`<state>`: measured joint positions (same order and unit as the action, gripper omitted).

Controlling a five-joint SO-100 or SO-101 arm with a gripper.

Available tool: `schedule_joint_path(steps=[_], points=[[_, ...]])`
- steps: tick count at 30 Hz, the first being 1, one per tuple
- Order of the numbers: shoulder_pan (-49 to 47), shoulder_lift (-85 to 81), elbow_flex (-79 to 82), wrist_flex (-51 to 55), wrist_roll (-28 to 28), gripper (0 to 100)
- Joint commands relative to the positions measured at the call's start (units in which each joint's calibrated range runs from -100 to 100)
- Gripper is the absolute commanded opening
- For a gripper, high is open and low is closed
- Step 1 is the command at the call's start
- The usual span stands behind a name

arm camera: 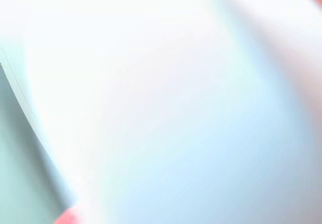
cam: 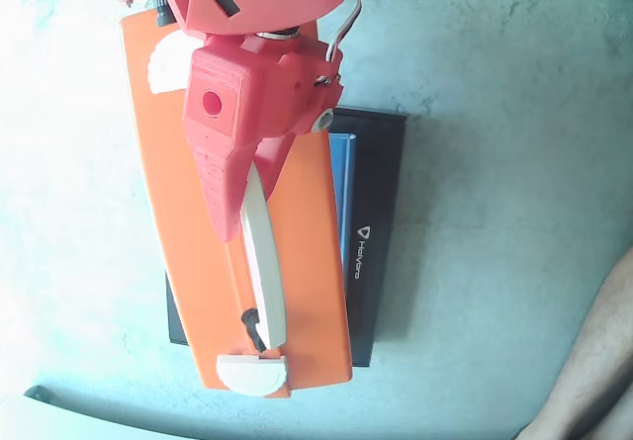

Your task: Grab the white handle of the orange box

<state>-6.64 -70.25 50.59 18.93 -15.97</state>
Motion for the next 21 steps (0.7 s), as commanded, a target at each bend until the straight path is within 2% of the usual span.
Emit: schedule_joint_path(steps=[1,10,21], points=[[-0.6,-3.3,26.8,4.5,-1.3,1],[-4.2,-17.6,47.8,4.5,-4.8,1],[-3.6,-21.6,48.7,18.2,-4.1,1]])
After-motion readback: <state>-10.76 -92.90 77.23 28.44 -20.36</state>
